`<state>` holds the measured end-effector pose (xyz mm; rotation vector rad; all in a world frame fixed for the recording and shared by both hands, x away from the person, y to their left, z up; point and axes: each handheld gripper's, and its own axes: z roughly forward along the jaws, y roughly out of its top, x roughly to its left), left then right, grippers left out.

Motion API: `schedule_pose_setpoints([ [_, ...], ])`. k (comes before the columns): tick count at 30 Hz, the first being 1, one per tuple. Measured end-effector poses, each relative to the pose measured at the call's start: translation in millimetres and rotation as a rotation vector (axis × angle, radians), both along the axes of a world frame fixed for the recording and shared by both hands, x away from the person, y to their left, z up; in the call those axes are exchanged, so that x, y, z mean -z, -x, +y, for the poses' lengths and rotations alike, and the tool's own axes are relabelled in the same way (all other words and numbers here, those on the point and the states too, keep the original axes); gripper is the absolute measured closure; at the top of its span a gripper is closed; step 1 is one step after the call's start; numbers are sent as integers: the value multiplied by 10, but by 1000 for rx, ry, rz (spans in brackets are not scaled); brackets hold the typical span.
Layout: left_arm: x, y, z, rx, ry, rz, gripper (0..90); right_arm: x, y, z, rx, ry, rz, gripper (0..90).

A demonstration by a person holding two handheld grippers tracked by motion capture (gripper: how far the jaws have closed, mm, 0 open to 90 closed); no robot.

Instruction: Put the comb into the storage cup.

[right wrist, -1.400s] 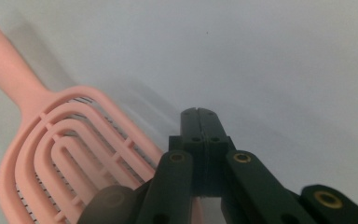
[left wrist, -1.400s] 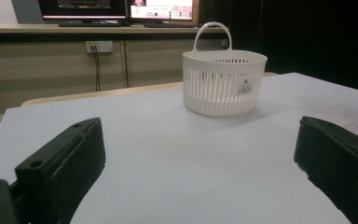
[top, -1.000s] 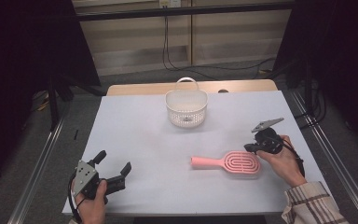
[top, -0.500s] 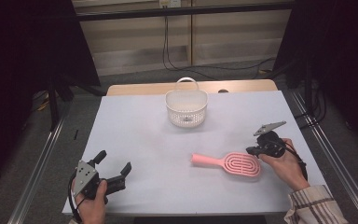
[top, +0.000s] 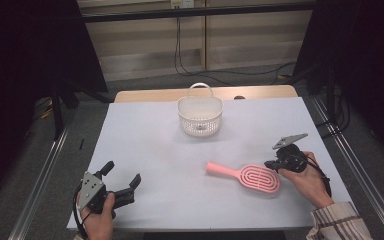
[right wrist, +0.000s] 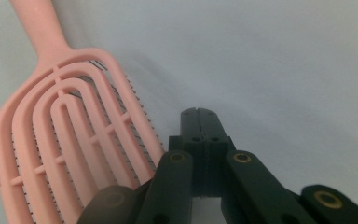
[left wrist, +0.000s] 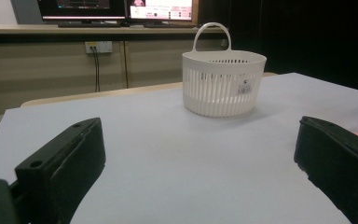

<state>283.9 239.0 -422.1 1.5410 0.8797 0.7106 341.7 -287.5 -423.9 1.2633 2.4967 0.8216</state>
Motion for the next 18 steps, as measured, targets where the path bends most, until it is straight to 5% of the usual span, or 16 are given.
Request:
schedule_pose_setpoints([
  [18, -1, -4, 1, 4, -1, -1, 20, 34, 84, -14, 13, -11, 3, 900],
])
